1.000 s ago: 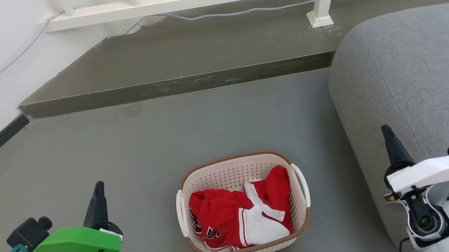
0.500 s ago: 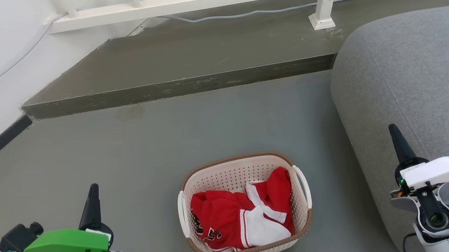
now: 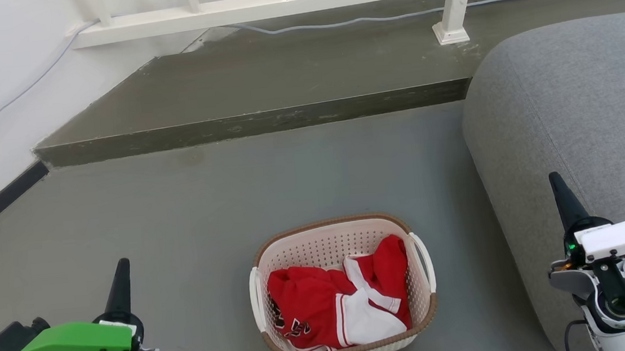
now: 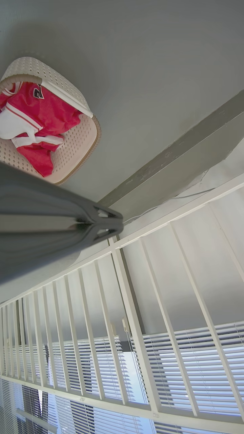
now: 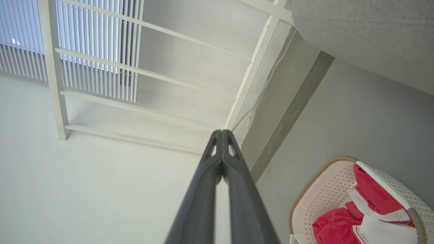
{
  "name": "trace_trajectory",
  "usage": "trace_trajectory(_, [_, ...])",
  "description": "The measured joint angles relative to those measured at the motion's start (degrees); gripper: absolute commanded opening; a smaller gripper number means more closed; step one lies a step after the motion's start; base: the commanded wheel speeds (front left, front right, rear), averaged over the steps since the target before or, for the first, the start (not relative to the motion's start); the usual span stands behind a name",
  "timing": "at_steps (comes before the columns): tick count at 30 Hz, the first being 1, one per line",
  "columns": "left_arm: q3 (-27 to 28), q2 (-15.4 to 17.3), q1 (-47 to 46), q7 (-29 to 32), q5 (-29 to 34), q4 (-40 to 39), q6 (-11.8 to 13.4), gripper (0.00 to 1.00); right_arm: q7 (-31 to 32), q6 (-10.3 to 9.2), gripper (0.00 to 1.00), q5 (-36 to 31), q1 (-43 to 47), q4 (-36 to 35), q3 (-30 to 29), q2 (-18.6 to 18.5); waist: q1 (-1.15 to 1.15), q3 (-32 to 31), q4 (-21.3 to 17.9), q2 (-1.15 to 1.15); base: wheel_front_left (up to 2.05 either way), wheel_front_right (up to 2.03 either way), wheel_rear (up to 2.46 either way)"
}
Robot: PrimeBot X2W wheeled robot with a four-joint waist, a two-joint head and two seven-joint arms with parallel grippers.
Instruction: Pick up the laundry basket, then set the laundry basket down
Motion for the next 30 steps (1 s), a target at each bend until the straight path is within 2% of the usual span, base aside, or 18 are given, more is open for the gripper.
trace_trajectory(30, [4.3,0.0,0.0,4.9,-17.2,0.5,-0.8,0.0,4.8,1.98,0.0,17.6,0.0,0.3,-5.7,1.1,0.0,-0.8,0.7,0.0,0.0,0.0,0.0])
